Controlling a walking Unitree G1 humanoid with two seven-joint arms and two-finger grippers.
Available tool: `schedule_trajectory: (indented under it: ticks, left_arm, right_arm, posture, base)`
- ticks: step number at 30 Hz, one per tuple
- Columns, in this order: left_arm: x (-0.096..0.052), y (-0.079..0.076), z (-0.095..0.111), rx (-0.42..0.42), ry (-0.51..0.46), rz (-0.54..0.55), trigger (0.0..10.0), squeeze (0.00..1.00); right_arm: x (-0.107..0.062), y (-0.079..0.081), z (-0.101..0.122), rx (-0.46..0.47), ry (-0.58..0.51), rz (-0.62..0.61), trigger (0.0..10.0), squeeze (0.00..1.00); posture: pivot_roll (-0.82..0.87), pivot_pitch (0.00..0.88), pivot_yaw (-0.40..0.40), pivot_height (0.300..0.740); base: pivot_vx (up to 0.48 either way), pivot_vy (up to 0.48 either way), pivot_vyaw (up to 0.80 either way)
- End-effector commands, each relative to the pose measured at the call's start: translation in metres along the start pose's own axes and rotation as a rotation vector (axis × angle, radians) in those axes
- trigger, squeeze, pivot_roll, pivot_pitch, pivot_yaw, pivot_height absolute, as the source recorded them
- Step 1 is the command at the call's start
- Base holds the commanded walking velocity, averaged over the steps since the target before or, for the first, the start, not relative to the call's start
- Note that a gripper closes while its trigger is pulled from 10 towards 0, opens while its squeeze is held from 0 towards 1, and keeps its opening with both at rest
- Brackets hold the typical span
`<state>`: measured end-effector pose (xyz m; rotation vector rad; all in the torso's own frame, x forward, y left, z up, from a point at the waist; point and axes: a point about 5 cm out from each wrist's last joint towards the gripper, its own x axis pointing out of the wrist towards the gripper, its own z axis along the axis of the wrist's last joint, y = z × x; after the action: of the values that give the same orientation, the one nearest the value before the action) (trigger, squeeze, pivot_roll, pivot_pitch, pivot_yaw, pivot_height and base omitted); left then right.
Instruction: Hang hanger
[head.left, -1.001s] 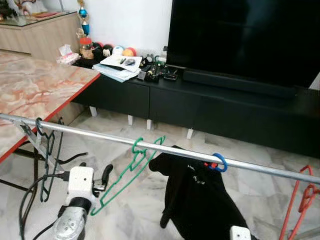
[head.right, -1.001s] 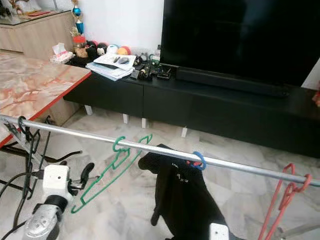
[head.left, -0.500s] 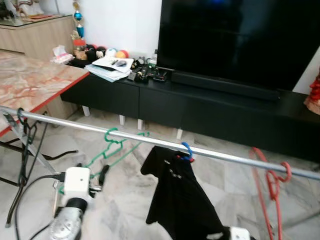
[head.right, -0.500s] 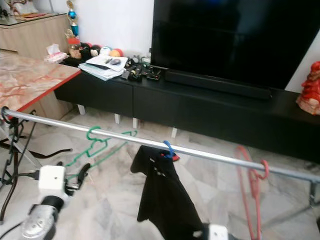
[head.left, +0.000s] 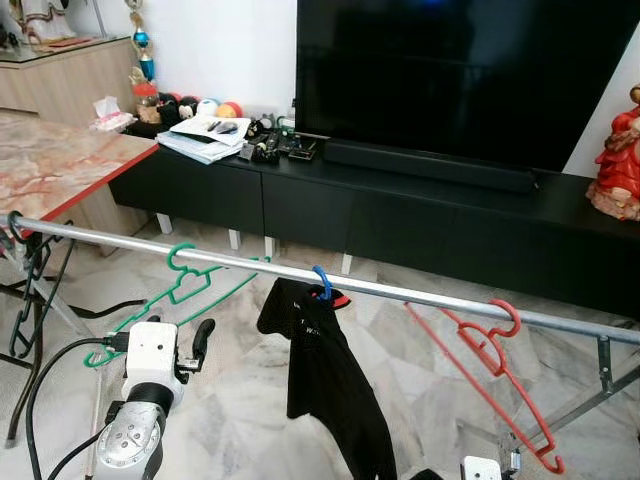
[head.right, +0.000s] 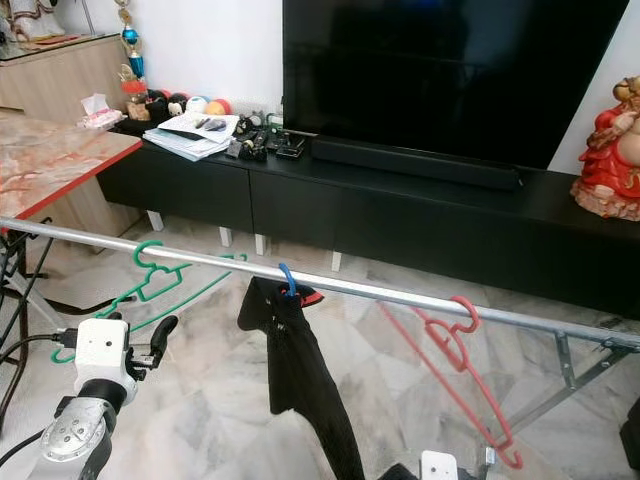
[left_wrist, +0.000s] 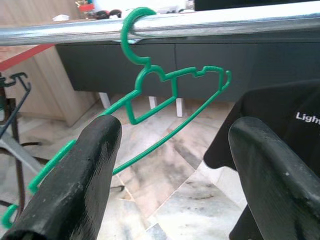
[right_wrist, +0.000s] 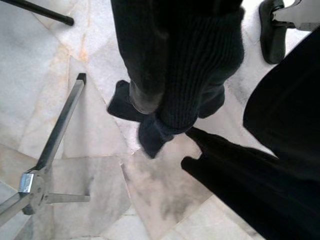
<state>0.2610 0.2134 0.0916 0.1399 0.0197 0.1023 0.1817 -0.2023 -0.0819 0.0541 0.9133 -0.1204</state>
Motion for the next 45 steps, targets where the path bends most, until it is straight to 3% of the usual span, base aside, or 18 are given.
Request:
schedule_trajectory:
  ticks: [1,14,35,45]
  left_arm:
    - [0.0004,0.0035,-0.0020,-0.008,0.016,0.016,10.0,0.00]
    - [0.0007,0.0037,-0.0009,-0.004,0.010,0.013,10.0,0.00]
    - [0.0002,-0.0047,0.0013,-0.006,-0.004,-0.042,10.0,0.00]
    - [0.0013,-0.0032,0.0026,-0.007,-0.009,-0.036,10.0,0.00]
  right_arm:
    - [0.0012,0.0002,0.0068,-0.009,-0.017,0.005,10.0,0.00]
    - [0.0015,0.0006,0.0080,-0.023,-0.016,0.013,10.0,0.00]
    - [0.0015,0.0006,0.0073,-0.023,-0.012,0.016,10.0,0.00]
    - [0.0014,0.0029,0.0068,-0.049,-0.011,0.039,10.0,0.00]
  posture:
    - [0.17,0.000,-0.031,0.740]
    - [0.17,0.000,-0.029,0.740]
    - [0.17,0.000,-0.026,0.740]
    - [0.17,0.000,-0.022,0.740]
  base:
    - [0.000,0.356,0.00]
    - [0.000,0.361,0.00]
    - [0.023,0.000,0.00]
    - [0.313,0.000,0.00]
